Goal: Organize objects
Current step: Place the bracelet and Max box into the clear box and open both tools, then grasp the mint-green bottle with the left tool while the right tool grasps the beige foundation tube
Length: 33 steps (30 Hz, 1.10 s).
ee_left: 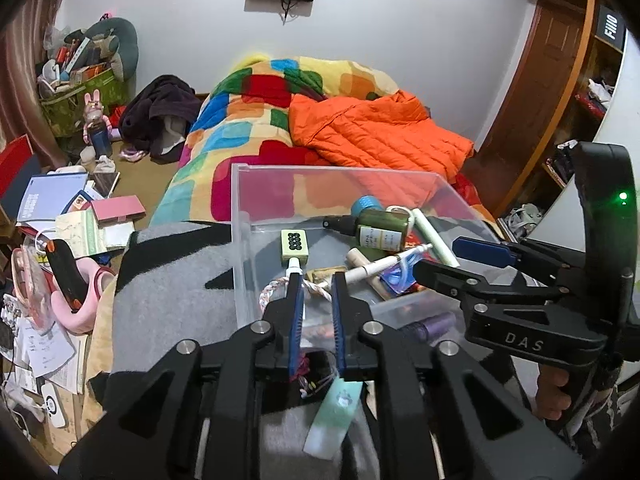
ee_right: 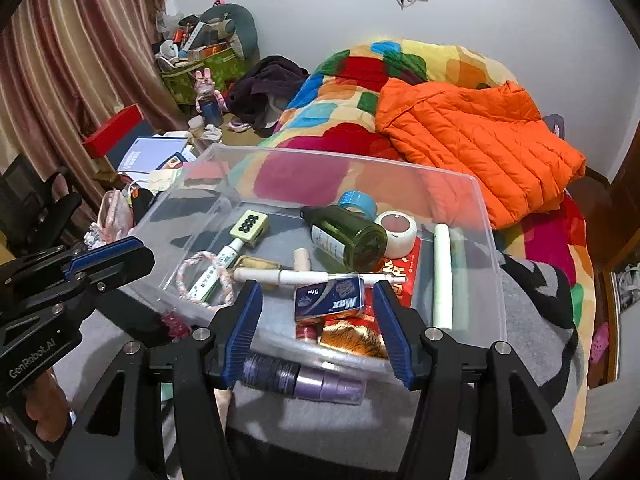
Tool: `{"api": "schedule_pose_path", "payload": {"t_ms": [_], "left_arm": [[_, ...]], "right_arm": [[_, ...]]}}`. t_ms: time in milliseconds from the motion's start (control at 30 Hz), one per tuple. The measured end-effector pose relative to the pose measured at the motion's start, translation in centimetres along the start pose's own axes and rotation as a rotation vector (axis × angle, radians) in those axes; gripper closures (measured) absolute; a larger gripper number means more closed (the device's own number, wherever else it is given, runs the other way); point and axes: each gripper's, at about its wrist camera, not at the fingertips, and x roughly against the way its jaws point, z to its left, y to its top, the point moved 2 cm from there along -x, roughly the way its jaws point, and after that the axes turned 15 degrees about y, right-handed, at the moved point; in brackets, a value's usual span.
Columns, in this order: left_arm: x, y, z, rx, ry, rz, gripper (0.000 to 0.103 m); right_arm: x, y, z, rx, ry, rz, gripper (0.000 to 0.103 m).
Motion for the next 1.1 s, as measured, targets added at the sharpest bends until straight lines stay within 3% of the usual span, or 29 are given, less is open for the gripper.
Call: {"api": "schedule_pose_path", "payload": {"t_ms": [267, 500, 633, 767, 933, 1000, 1100], "left_arm": [[2.4, -1.6, 0.0, -0.029, -0.005, -0.031, 0.059], [1.8, -4.5, 0.6, -0.053, 0.005, 0.029, 0.058], [1.3, -6.9, 1.8, -0.050, 0.038, 0.073, 0.058], [1.0, -8.4, 3.0, -0.024, 0.025, 0.112, 0.058], [0.7, -9.3, 2.9, -0.038, 0.026, 0.125, 0.058], [0.6, -9.3, 2.6, -0.046, 0.017, 0.127, 0.058], [0.1, -9.6, 1.6, -0.065, -0.013, 0.140, 0.058]], "right_arm": [[2.7, -1.3, 2.5, 0.068, 0.002, -0.044, 0.046], [3.0, -4.1, 4.5, 0.093, 0.048, -0.020, 0.044], [1.2, -6.2, 5.3, 0.098, 0.073, 0.045, 0.044], [-1.7, -8.2, 5.9, 0.090, 0.098, 0.133, 0.044], [-3.4, -9.3, 6.2, 0.089, 0.083, 0.158, 0.045], [-3.3, -9.6, 6.4, 0.114, 0.055, 0.145, 0.050], [-2.8, -10.0, 6.6, 0.132, 0.054, 0.137, 0.068]]}}
